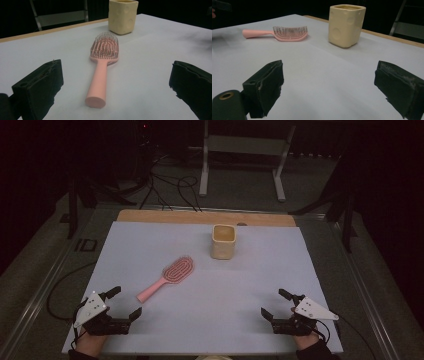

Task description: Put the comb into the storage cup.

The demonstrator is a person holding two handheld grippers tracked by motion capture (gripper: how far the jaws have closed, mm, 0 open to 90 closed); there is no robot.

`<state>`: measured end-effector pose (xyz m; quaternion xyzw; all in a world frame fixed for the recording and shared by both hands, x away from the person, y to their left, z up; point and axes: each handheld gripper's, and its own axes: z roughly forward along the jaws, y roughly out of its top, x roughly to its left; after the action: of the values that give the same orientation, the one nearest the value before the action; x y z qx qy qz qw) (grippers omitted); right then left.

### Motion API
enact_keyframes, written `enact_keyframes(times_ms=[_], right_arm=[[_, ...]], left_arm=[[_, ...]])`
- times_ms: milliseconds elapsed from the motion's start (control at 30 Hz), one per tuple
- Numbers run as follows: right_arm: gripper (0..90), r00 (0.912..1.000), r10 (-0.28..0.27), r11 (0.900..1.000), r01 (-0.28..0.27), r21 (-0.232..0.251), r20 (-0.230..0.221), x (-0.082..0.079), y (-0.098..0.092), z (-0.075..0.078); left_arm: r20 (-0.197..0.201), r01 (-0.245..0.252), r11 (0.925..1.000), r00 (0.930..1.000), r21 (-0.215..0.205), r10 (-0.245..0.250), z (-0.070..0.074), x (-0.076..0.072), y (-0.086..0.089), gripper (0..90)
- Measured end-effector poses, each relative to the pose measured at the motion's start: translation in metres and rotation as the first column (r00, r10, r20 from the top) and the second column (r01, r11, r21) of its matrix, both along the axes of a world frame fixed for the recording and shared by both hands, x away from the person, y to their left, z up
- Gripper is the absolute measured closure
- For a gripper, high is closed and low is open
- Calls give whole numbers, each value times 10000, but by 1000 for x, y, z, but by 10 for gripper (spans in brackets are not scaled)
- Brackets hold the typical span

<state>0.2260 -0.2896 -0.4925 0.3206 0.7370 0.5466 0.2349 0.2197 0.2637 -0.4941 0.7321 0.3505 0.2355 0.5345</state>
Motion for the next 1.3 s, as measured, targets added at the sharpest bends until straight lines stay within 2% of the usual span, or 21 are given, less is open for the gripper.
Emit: enact_keyframes(times_ms=[367,600,733,900,1067,1100,1267,1300], right_arm=[[84,9999,158,9997,-159,-199,-59,1,2,-2],[84,9997,236,9996,-237,-156,-29,-1,3,-1],[84,9996,279,9995,-278,118,-47,0,1,1],[84,9996,272,9996,-272,50,10,-1,2,2],[84,9994,345,9994,-345,-73,-76,-1,4,1],[84,9993,384,9992,-384,-127,-33,-1,5,2],[84,9992,401,9992,-401,-28,1,-1,5,2],[84,9992,388,9992,-388,1,43,-2,6,3]], left_arm=[[-97,49,10000,9999,-86,-49,0,3,0,1],[-87,135,9998,9999,-111,-136,1,0,0,1],[-141,195,9998,9997,22,-194,2,-1,0,1],[-172,404,9988,9991,292,-399,7,0,-4,1],[-62,621,9977,9981,270,-620,14,-1,-7,1],[16,707,9965,9975,450,-708,17,-2,-8,1],[-6,800,9959,9968,427,-801,23,-3,-8,1],[0,875,9958,9962,271,-875,28,-2,-7,1]])
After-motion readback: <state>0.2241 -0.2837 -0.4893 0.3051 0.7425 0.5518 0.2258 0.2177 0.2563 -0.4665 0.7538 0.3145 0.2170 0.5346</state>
